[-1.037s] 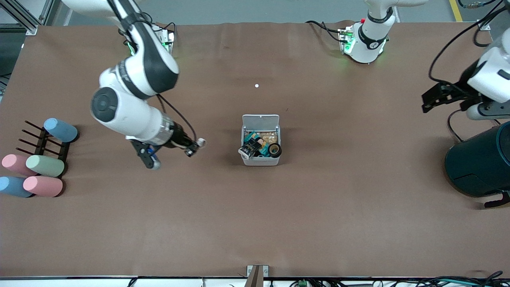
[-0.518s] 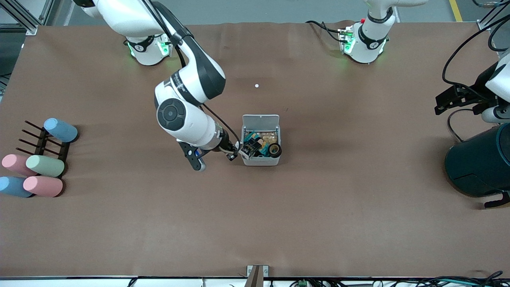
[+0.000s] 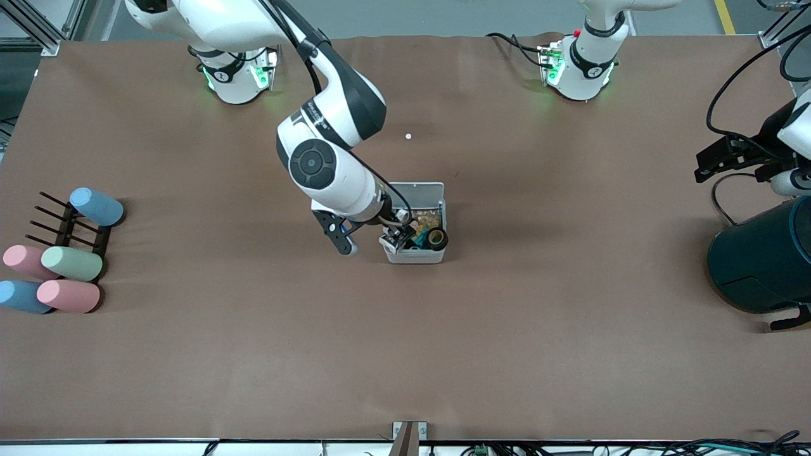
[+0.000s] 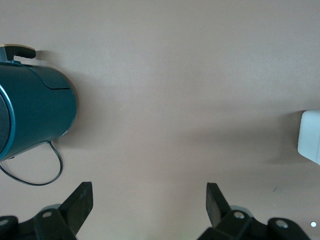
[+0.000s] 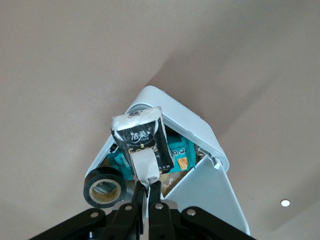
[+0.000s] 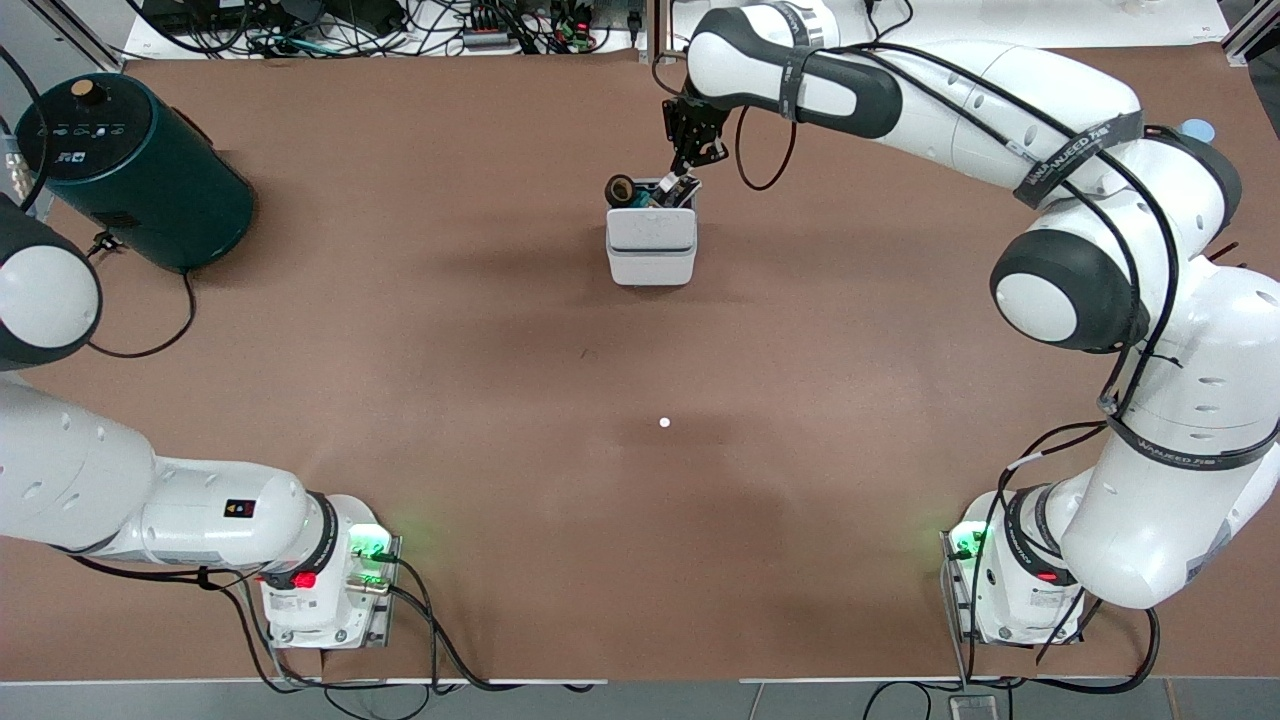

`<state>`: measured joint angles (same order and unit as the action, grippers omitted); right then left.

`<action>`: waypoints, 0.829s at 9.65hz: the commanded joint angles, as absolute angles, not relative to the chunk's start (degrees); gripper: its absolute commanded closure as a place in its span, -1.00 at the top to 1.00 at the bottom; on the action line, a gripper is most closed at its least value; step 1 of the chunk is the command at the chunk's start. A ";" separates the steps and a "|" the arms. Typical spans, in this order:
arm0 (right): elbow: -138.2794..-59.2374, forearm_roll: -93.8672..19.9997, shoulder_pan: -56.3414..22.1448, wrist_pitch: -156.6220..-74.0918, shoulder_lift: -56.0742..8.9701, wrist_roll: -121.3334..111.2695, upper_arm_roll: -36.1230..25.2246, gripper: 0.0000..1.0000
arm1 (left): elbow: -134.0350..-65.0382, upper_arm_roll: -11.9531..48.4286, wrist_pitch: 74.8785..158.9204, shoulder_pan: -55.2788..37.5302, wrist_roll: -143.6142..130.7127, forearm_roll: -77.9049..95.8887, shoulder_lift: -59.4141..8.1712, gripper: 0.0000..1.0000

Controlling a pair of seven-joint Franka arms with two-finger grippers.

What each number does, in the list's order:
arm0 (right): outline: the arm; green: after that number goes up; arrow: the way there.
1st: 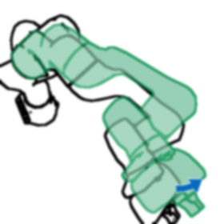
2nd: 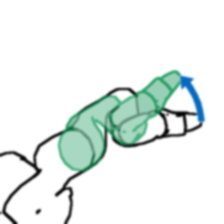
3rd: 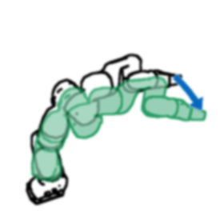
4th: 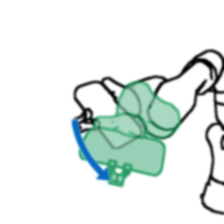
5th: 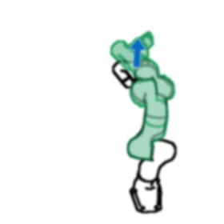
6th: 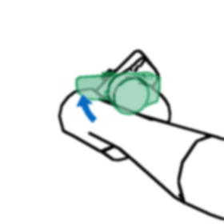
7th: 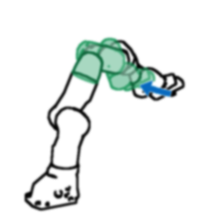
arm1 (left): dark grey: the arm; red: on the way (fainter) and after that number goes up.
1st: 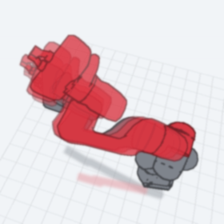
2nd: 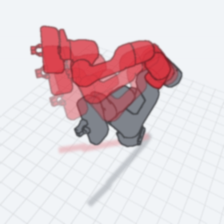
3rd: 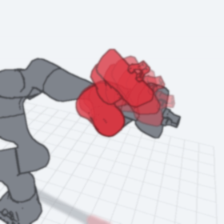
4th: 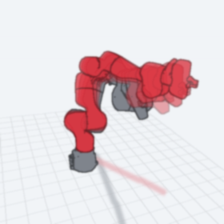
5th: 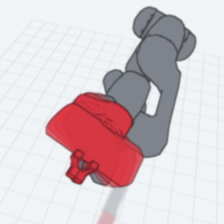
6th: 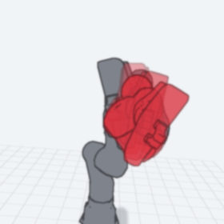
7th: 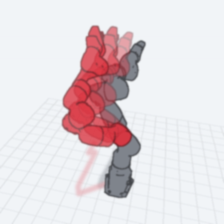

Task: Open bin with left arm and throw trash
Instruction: 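Carry the white strip over the bin with the right gripper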

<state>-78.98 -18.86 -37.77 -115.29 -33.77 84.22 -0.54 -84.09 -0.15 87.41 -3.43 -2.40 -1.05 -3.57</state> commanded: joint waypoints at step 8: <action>-77.70 -19.07 -39.37 -115.13 -36.82 85.17 -1.05 -0.63 | -83.67 0.17 87.36 -1.84 -2.64 0.44 -4.13 1.00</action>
<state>-78.96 -18.86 -39.03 -115.24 -35.98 84.30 -0.63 -84.10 -0.01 87.42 -1.60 -2.40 -0.27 -4.17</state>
